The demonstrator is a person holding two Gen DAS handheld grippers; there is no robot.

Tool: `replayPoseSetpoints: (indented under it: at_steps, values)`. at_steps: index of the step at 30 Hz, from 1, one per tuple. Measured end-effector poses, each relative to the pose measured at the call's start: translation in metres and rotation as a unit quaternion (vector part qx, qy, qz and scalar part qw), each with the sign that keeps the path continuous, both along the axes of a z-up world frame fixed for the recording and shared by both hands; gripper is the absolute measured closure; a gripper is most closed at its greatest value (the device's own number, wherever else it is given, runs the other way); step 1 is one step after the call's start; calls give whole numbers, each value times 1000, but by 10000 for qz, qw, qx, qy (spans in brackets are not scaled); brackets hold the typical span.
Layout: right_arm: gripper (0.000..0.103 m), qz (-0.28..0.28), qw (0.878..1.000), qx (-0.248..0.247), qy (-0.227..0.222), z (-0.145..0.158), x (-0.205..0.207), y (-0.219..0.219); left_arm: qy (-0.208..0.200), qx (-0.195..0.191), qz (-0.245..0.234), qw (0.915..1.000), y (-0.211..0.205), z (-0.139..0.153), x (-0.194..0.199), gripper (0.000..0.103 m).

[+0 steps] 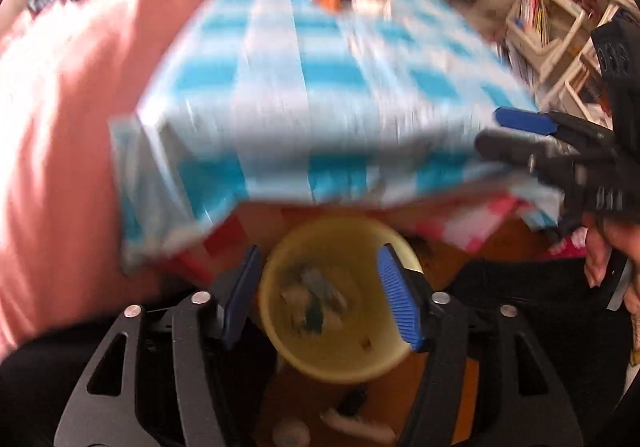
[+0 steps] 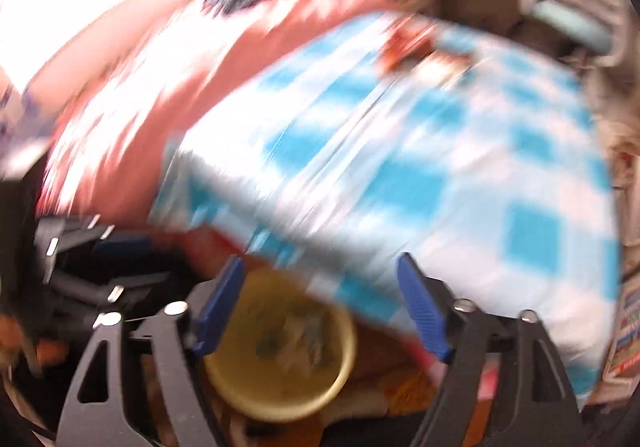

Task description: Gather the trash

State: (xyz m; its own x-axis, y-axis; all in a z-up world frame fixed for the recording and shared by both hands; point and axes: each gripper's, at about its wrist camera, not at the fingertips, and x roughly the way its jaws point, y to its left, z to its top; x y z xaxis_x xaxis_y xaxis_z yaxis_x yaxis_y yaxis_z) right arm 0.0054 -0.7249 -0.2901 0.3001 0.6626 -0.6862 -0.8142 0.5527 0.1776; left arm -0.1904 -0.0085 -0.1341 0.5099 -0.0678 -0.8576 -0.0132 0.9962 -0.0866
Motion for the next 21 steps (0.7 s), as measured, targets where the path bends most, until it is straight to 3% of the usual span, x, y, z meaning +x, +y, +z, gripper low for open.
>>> replayPoseSetpoints:
  at_steps: [1,4,7,15,21]
  values:
    - [12,-287,9994,137,-116,6,12,-2,-242,118,78,9996,1,9,2,34]
    - [12,-795,9963,242,-227,13,42,-1,-805,319,277,9959,6,33,13,23]
    - [10,-1142,9928,79,-347,13,76,10,-1022,425,424,9930,15,50,38,20]
    - [8,-1687,9825,-437,-655,8,135,24,-1191,417,821,9886,42,75,112,15]
    - [8,-1866,9773,-833,-555,-5,180,49,-1155,181,1020,9879,57,78,148,14]
